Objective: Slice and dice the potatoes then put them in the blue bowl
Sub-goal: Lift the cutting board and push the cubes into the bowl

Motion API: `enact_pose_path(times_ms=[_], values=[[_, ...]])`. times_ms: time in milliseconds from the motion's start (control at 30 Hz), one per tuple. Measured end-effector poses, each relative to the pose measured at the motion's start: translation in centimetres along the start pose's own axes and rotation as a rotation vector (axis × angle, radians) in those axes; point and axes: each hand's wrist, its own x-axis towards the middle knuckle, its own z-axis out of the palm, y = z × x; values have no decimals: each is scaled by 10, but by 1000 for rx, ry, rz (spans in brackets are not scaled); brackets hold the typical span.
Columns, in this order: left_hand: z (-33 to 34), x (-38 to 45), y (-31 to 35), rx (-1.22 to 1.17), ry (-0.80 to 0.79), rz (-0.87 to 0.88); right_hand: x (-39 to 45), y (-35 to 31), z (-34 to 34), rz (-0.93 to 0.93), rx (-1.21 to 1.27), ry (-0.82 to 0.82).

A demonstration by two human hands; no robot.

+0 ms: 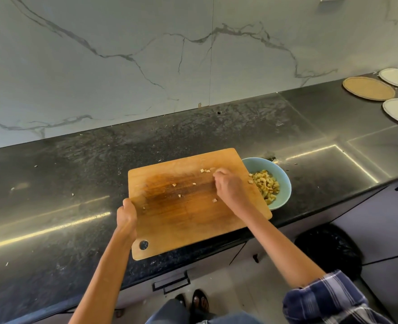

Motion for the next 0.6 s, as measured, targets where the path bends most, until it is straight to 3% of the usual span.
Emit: enact_pose_path(times_ms=[100,333,467,600], values=[[1,-1,2,3,2,7,12,-7,-4,34,57,14],[0,0,2,17,22,14,10,-87,37,-360,129,-108],[1,0,-2,18,20,10,3,-66,39,-395,99,-131],[1,-2,-4,16,17,-2,-8,-25,10,-332,35,-19]])
